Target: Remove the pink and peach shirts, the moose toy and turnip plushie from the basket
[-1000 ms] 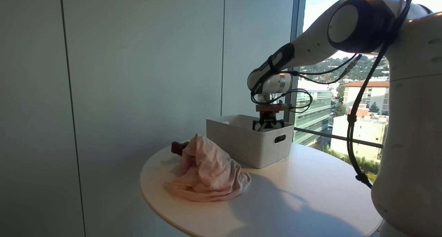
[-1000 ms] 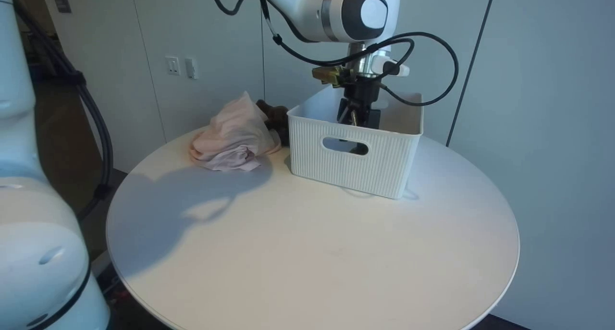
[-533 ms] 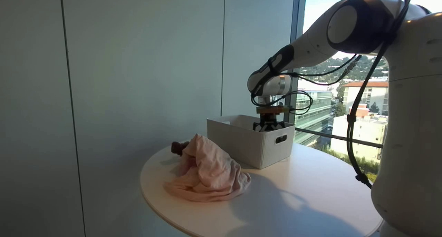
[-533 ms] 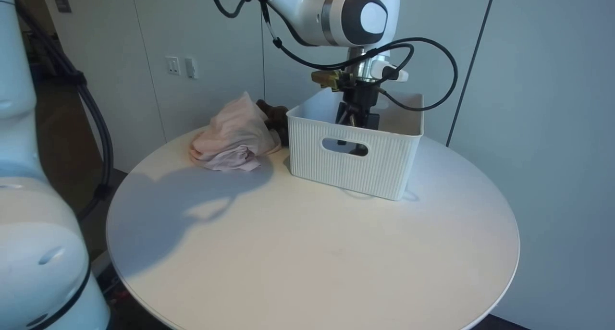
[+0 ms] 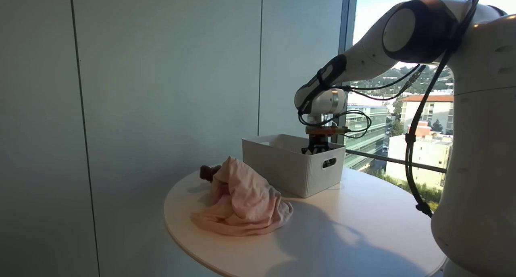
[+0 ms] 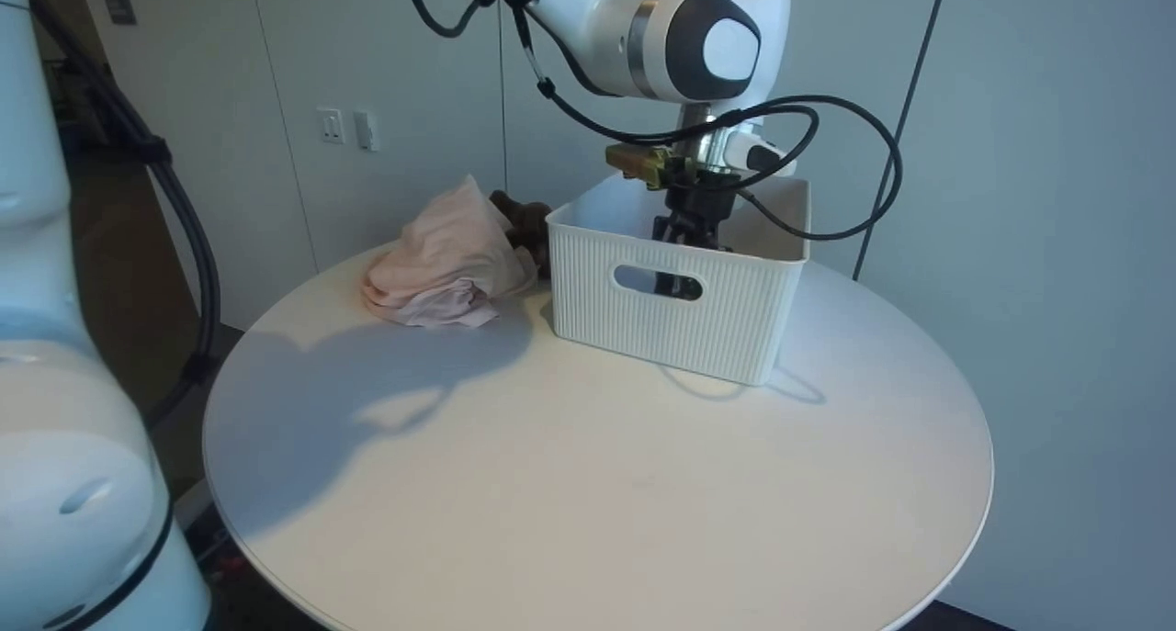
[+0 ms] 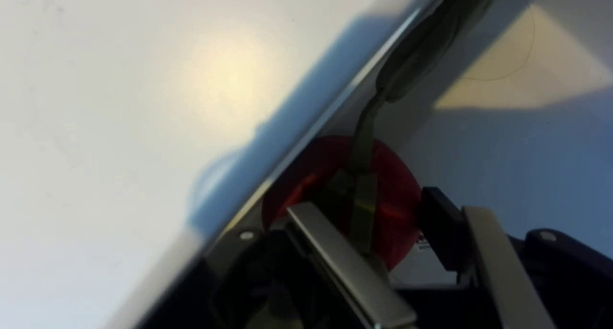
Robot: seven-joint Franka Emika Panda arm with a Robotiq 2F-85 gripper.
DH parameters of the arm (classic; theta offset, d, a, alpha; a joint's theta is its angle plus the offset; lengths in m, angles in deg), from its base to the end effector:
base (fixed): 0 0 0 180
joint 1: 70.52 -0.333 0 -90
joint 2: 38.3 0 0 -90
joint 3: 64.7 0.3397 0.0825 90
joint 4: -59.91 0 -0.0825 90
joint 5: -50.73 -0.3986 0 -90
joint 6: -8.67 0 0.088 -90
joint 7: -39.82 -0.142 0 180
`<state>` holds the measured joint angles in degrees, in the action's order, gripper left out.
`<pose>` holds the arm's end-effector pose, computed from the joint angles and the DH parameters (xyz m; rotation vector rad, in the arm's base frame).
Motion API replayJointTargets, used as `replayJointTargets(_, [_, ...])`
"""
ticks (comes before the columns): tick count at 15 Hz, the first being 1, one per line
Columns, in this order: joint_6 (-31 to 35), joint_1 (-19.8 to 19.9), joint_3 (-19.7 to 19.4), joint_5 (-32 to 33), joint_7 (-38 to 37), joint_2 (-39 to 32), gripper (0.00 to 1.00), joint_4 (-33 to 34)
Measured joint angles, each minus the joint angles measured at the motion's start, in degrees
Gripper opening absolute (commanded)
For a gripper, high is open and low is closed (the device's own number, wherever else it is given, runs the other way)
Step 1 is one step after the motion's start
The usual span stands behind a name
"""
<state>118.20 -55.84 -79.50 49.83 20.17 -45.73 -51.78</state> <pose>0.5045 -0.2800 0.3850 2.8387 -1.3097 -0.2569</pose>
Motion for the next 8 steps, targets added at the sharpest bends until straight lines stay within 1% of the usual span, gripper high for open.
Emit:
replayJointTargets(2, [0.0,0.7,-0.5,-0.7,1.7,0.3,0.13,-0.2])
replayJointTargets(3, [0.0,0.9,-0.7,-0.8,2.3,0.6,0.11,-0.4])
replayJointTargets(5, [0.2,1.2,-0.9,-0.8,3.2,1.4,0.08,-0.9])
replayJointTargets(6, [0.4,1.2,-0.9,-0.8,3.6,2.0,0.08,-1.4])
replayJointTargets(7, [0.8,1.2,-0.9,-0.8,3.8,2.8,0.11,-2.1])
replayJointTargets(8, [1.3,1.2,-0.9,-0.8,4.0,3.7,0.11,-2.9])
